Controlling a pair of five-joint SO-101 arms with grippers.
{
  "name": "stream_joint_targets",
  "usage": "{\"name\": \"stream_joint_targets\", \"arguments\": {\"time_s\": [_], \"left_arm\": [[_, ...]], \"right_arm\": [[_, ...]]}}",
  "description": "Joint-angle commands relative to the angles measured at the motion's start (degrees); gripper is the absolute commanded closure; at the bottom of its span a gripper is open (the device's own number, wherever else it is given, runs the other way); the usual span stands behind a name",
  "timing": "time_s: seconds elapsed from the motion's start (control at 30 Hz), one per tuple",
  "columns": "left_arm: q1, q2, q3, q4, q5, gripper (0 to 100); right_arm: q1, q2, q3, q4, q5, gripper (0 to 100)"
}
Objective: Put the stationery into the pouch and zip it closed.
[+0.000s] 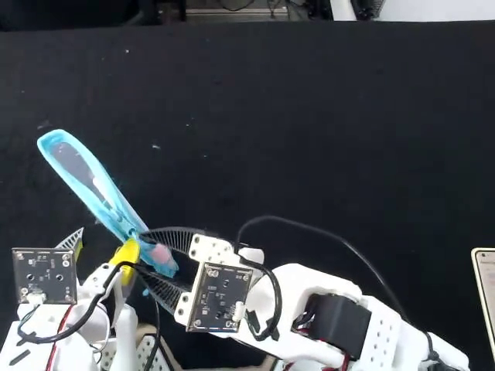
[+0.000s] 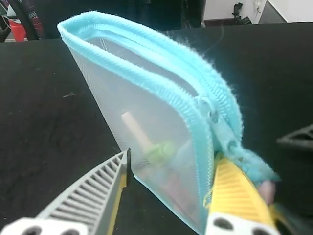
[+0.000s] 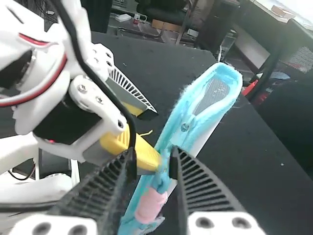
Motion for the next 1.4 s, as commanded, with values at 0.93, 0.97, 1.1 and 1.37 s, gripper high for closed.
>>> {"name": "stream_joint_targets", "arguments": {"time_s": [0.93,0.97,1.1,1.37], "left_arm": [[-1.1,-0.09,-0.31,-0.44,-0.53,73],[-1.1,-0.09,-0.31,-0.44,-0.53,73],[-1.1,-0.09,-0.31,-0.44,-0.53,73],[-1.1,-0.09,-0.31,-0.44,-0.53,73]], "right_arm": [[4.31,-1.01,17.45,-13.45,-14.42,76.2],[4.31,-1.01,17.45,-14.07,-15.82,76.2],[4.48,-1.01,16.31,-15.21,-18.64,76.3],[4.66,-1.01,16.04,-14.77,-8.88,97.7]]}}
